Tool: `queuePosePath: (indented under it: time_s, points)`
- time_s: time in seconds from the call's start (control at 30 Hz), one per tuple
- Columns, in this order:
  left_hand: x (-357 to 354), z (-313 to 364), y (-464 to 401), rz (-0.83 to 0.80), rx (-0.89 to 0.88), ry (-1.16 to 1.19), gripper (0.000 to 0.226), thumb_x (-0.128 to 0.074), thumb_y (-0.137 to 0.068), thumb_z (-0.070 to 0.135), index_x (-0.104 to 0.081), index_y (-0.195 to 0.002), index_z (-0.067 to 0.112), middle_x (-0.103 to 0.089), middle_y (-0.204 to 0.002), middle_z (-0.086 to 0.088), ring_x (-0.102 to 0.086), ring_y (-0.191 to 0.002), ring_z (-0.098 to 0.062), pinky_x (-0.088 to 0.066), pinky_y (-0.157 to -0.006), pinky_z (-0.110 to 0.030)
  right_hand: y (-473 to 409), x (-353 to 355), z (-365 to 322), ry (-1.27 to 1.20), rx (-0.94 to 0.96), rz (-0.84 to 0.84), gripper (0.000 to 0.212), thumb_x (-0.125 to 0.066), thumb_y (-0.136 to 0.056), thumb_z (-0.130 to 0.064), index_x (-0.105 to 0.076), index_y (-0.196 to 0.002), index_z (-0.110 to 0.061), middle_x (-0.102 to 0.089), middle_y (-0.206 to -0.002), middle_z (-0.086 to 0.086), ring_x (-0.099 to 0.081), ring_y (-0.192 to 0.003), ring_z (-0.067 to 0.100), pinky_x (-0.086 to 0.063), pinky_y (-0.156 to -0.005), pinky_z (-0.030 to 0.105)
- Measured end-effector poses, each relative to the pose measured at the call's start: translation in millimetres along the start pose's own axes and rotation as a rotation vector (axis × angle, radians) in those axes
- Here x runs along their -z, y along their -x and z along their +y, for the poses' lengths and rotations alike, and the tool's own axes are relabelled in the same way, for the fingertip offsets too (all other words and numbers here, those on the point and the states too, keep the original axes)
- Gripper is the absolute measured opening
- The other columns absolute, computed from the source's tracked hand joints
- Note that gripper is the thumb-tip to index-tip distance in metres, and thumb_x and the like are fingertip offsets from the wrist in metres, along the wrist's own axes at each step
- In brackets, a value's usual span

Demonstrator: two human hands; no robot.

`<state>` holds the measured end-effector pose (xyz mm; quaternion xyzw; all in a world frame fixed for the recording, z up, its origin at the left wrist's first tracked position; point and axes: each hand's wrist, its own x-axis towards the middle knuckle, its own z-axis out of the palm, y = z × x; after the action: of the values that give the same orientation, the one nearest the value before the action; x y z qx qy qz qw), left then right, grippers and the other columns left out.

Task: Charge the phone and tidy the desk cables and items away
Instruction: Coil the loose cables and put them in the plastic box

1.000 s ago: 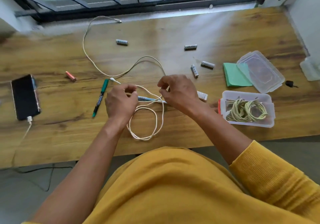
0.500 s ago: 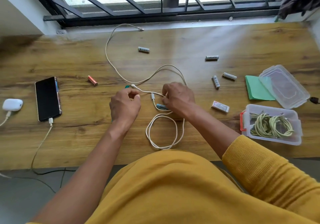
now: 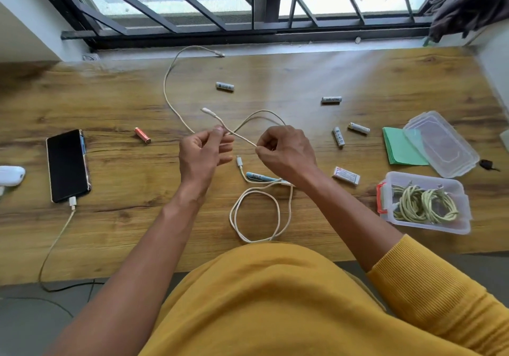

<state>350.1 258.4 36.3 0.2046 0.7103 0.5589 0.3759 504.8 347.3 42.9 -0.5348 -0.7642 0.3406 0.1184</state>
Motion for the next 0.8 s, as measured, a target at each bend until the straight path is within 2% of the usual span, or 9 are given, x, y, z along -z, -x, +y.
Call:
queuePosePath:
  time_s: [0.13,0.23,0.33,0.4,0.47,0.57,0.63,0.7,0.8]
  points:
    - [-9,17,10,-0.169,-0.086,0.135,0.029,-0.046,-0.112,0.015,-0.075,-0.116,0.011,-0.079,-0.113,-0.015,-0.075,-0.104,-0.026,-0.062,-0.086,-0.037,6,11,-2,-0.108,-0.022,-0.001,0.002,-0.075,-0.079,-0.028,-0.074,-0.077,-0.028,-0.071,-0.073,-0.012,-0.069,-0.078,0.01,-0.058,-0.07,0.034]
    - [-15,18,14,-0.249,-0.154,0.152,0.026,-0.047,-0.112,0.014,-0.073,-0.114,0.012,-0.078,-0.11,-0.012,-0.072,-0.105,-0.024,-0.057,-0.093,-0.042,9,20,-2,-0.152,-0.012,-0.007,0.002,-0.075,-0.082,-0.027,-0.075,-0.08,-0.027,-0.07,-0.074,-0.012,-0.068,-0.078,0.01,-0.058,-0.073,0.037]
    - [-21,19,17,-0.292,-0.211,0.159,0.021,-0.054,-0.106,0.02,-0.072,-0.109,0.011,-0.072,-0.101,-0.014,-0.069,-0.101,-0.028,-0.056,-0.094,-0.045,12,28,-2,-0.265,0.033,0.036,0.012,-0.068,-0.092,-0.032,-0.078,-0.099,-0.028,-0.072,-0.087,-0.012,-0.07,-0.087,0.01,-0.06,-0.085,0.042]
    - [-25,21,21,-0.34,-0.23,0.171,0.019,-0.055,-0.105,0.019,-0.072,-0.108,0.011,-0.07,-0.096,-0.016,-0.068,-0.098,-0.03,-0.057,-0.094,-0.045,13,38,-5,-0.416,0.101,-0.017,0.027,-0.061,-0.098,-0.039,-0.077,-0.115,-0.025,-0.073,-0.096,-0.011,-0.07,-0.094,0.007,-0.058,-0.084,0.034]
    - [-30,22,25,-0.4,-0.246,0.172,0.018,-0.054,-0.109,0.013,-0.071,-0.106,0.008,-0.068,-0.092,-0.016,-0.069,-0.094,-0.03,-0.06,-0.09,-0.041,16,49,-10,-0.544,0.215,-0.144,0.037,-0.053,-0.105,-0.038,-0.075,-0.12,-0.012,-0.074,-0.1,0.0,-0.066,-0.093,0.006,-0.053,-0.078,0.022]
    - [-39,25,29,-0.482,-0.266,0.159,0.021,-0.052,-0.11,0.009,-0.068,-0.11,-0.004,-0.065,-0.094,-0.019,-0.069,-0.089,-0.027,-0.059,-0.087,-0.034,19,60,-18,-0.677,0.298,-0.274,0.036,-0.049,-0.112,-0.028,-0.072,-0.124,-0.002,-0.071,-0.101,0.018,-0.064,-0.09,0.013,-0.053,-0.074,0.028]
    - [-42,27,31,-0.531,-0.264,0.159,0.023,-0.054,-0.11,0.014,-0.07,-0.11,-0.002,-0.069,-0.094,-0.016,-0.069,-0.089,-0.028,-0.058,-0.087,-0.037,17,64,-17,-0.702,0.32,-0.29,0.034,-0.049,-0.112,-0.023,-0.073,-0.12,-0.001,-0.069,-0.094,0.015,-0.061,-0.082,0.018,-0.049,-0.068,0.032]
    - [-44,29,34,-0.585,-0.234,0.171,0.024,-0.053,-0.109,0.019,-0.07,-0.106,0.002,-0.07,-0.093,-0.009,-0.069,-0.087,-0.028,-0.059,-0.088,-0.042,14,72,-15,-0.768,0.338,-0.308,0.034,-0.048,-0.112,-0.021,-0.072,-0.114,0.004,-0.069,-0.096,0.023,-0.058,-0.08,0.028,-0.048,-0.069,0.037]
    - [-47,29,37,-0.631,-0.157,0.208,0.028,-0.051,-0.106,0.027,-0.066,-0.095,0.006,-0.06,-0.086,-0.009,-0.063,-0.081,-0.024,-0.06,-0.089,-0.044,16,90,-16,-1.109,0.263,-0.37,0.029,-0.041,-0.112,-0.015,-0.065,-0.104,0.0,-0.072,-0.103,0.026,-0.068,-0.087,0.03,-0.057,-0.081,0.035]
